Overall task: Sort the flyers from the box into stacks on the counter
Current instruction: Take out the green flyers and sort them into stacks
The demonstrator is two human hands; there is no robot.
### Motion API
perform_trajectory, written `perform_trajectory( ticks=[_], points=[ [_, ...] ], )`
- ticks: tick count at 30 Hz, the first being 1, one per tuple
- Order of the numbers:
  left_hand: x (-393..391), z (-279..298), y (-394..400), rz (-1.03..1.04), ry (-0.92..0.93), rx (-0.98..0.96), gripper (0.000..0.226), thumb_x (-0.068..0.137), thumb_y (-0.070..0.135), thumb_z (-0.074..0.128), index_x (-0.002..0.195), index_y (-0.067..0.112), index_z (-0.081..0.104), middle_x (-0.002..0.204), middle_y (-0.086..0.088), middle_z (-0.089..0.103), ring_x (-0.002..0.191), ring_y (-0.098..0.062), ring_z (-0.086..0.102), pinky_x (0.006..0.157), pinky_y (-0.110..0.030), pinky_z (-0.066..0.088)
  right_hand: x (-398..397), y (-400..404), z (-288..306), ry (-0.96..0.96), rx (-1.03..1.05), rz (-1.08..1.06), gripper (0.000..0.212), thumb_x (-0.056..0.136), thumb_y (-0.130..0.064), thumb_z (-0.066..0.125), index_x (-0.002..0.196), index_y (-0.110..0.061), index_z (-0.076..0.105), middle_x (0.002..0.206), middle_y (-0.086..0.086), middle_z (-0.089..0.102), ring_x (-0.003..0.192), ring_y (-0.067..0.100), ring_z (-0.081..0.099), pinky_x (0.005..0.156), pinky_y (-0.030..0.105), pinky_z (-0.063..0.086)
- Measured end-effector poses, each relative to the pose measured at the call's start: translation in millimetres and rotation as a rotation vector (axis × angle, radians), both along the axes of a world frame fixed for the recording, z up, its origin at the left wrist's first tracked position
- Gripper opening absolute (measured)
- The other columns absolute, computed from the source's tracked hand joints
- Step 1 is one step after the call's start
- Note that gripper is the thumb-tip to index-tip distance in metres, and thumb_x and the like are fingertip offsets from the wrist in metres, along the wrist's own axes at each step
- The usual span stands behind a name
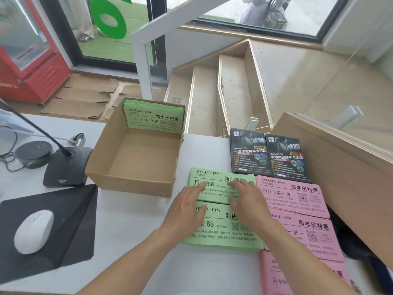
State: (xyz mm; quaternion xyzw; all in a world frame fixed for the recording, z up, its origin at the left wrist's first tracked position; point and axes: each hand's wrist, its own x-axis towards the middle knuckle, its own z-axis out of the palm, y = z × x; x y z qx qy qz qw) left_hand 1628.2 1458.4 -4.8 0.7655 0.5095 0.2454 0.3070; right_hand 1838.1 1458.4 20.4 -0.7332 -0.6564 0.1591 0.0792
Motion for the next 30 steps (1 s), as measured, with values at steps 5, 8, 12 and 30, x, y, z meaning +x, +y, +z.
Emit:
perform_trajectory(
  ticks=[5, 8, 12, 30],
  points=[
    [-22.0, 35.0, 7.7, 0.05, -0.246, 0.244, 0.048, 0.091, 0.007, 0.068, 0.136, 0.023, 0.058, 0.128, 0.018, 0.06, 0.123, 0.0, 0.053, 0.106, -0.014, 0.038, -31.8, 26.5, 22.0, 0.125, 0.119, 0.05, 0.039, 0.098, -0.028, 0.061, 0.137, -0.03, 0.055, 0.134, -0.012, 0.056, 0.13, 0.011, 0.045, 0.109, 0.032, 0.037],
    [-51.4, 52.4, 38.1, 0.233, -0.249, 0.336, 0.046, 0.088, 0.002, 0.07, 0.13, 0.019, 0.062, 0.121, 0.011, 0.063, 0.108, -0.002, 0.057, 0.097, -0.01, 0.039, -68.3, 61.0, 37.3, 0.161, 0.165, 0.145, 0.039, 0.098, -0.026, 0.061, 0.137, -0.03, 0.056, 0.133, -0.013, 0.056, 0.128, 0.011, 0.044, 0.103, 0.025, 0.034],
    [-103.2, 53.7, 91.5, 0.368, -0.167, 0.365, 0.043, 0.086, 0.006, 0.067, 0.127, 0.019, 0.063, 0.124, 0.005, 0.065, 0.115, -0.014, 0.061, 0.102, -0.031, 0.046, -122.5, 112.5, 53.8, 0.22, 0.131, 0.246, 0.049, 0.098, -0.02, 0.058, 0.145, -0.028, 0.051, 0.141, -0.009, 0.054, 0.132, 0.013, 0.043, 0.109, 0.026, 0.033],
    [-158.2, 37.6, 144.2, 0.486, -0.149, -0.172, 0.048, 0.09, 0.039, 0.067, 0.135, 0.041, 0.05, 0.132, 0.023, 0.053, 0.124, 0.0, 0.051, 0.102, -0.036, 0.046, -200.9, 273.7, 25.8, -0.3, 0.317, 0.395, 0.047, 0.095, -0.007, 0.059, 0.138, -0.026, 0.061, 0.147, -0.006, 0.056, 0.132, 0.023, 0.052, 0.109, 0.043, 0.039]
  ],
)
